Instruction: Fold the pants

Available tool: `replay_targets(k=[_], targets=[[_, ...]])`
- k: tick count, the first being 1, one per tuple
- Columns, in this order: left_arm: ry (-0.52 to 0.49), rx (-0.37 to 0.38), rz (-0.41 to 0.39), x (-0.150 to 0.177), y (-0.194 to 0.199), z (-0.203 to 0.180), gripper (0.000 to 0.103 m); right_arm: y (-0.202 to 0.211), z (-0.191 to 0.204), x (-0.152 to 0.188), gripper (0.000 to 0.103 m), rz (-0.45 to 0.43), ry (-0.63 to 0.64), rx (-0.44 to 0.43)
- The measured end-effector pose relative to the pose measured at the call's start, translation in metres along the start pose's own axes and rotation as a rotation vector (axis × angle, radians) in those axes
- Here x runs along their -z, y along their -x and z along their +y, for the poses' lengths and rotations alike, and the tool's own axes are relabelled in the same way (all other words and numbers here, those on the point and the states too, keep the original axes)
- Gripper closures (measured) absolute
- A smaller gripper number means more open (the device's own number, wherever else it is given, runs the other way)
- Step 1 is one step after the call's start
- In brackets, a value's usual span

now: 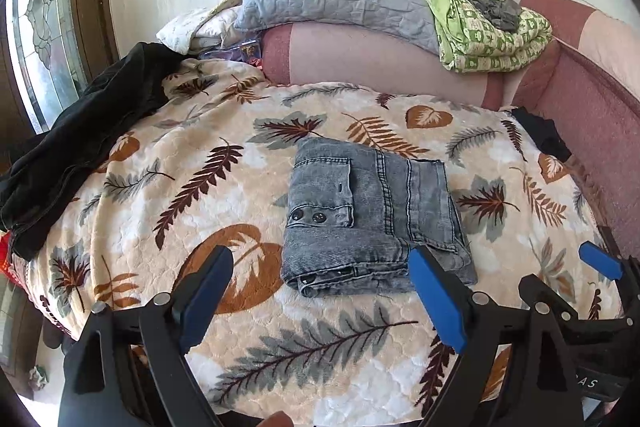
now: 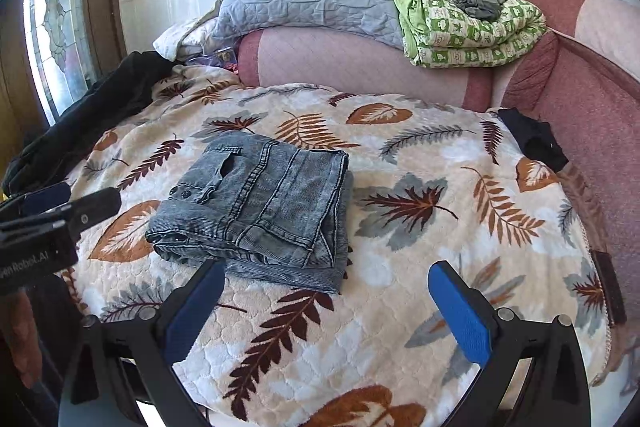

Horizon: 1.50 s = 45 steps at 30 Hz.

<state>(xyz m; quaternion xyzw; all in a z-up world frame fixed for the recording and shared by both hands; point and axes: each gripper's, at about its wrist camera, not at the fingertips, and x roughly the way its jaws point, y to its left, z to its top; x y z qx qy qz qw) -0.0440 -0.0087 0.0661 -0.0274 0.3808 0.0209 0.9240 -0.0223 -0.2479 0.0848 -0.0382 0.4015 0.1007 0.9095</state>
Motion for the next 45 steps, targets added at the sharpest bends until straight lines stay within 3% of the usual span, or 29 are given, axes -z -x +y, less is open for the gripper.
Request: replay_targets(k=[20,45], targets=[[0.001,0.002,0.003,0.003,0.004,0.000,0.013,-0.003,0.007,-0.001,0.000,0.011,-0.011,0.002],[-0.006,0.035,0.049,-0.006,-0.019,-0.005,0.013,-0.023,0.004,-0.004,0.000,0.036,-0.017,0.005]])
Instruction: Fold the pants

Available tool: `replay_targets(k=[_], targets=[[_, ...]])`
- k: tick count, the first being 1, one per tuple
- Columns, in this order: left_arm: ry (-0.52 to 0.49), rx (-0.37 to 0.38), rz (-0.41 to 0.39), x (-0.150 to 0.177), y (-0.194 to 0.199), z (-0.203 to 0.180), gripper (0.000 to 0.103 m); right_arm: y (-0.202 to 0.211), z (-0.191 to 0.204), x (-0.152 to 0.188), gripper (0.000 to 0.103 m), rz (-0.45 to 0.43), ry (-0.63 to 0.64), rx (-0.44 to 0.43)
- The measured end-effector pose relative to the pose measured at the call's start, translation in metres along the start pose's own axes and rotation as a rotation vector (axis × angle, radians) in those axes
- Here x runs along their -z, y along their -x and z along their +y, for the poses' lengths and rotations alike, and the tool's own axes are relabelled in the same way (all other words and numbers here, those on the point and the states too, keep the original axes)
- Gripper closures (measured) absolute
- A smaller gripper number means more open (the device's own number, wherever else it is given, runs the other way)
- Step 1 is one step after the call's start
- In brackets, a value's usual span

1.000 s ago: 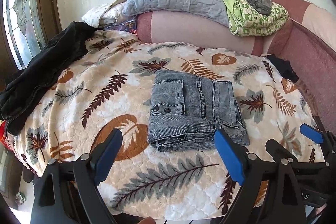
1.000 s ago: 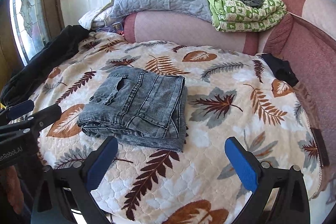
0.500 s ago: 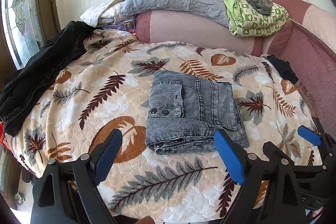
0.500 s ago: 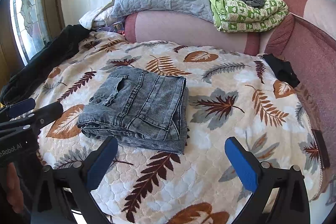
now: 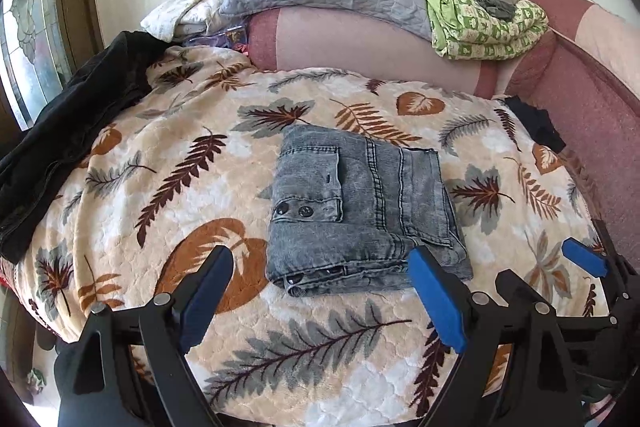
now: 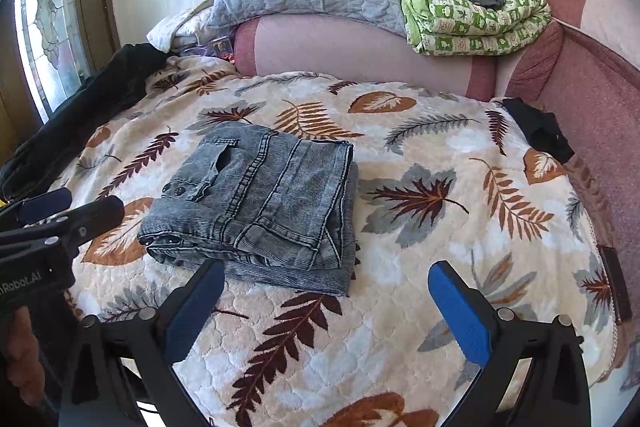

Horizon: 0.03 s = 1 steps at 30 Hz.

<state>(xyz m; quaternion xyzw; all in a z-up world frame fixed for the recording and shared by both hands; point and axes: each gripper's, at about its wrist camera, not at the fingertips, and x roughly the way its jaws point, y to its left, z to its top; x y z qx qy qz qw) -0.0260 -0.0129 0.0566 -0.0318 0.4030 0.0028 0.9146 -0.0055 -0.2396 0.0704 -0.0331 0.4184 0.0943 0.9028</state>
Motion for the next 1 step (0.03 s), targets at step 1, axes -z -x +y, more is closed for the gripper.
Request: replay_targets(k=[1], targets=[[-0.006,0.001,0.000,-0.0004,-0.0010,-0.0008,0.013,-0.0008,0.0000,0.0002,0.000,0.001,-0.002,0.001]])
